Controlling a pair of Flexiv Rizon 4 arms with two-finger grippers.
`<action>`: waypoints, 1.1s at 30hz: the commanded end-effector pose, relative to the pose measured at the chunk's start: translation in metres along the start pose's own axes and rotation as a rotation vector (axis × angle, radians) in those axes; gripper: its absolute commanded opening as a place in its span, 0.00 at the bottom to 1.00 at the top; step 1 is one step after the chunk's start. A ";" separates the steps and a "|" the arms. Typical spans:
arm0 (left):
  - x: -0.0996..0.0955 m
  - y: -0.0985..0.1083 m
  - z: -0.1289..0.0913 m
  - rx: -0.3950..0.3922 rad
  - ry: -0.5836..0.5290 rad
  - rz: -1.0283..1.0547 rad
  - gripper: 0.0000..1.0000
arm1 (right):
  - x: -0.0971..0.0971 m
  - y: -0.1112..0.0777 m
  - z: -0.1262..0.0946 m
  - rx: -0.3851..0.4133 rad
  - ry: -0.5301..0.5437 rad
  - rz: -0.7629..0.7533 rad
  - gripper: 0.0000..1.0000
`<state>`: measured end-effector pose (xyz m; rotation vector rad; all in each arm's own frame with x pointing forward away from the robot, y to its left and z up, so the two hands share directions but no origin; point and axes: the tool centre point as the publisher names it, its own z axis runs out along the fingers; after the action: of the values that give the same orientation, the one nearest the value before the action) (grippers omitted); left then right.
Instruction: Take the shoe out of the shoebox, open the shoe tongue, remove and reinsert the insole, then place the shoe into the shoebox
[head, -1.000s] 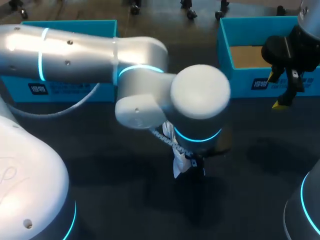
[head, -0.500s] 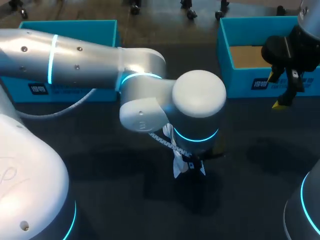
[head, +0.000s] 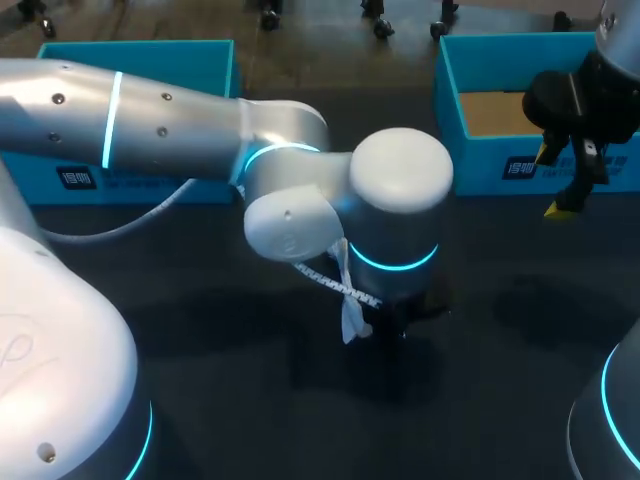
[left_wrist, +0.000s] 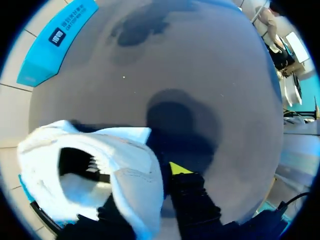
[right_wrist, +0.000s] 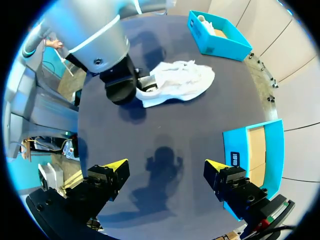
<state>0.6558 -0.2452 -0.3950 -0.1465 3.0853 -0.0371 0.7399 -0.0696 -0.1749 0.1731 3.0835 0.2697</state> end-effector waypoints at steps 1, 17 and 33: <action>-0.007 0.005 -0.005 0.011 0.053 0.015 0.00 | -0.001 0.001 0.001 0.004 0.002 0.001 1.00; -0.035 0.004 -0.073 -0.077 0.083 -0.020 0.00 | -0.001 0.001 0.001 0.004 0.002 0.001 1.00; -0.078 0.012 -0.173 -0.060 0.156 0.026 0.00 | -0.001 0.001 0.001 0.004 0.002 0.001 1.00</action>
<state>0.7185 -0.2326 -0.2491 -0.1149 3.2439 0.0751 0.7399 -0.0695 -0.1750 0.1729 3.0834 0.2697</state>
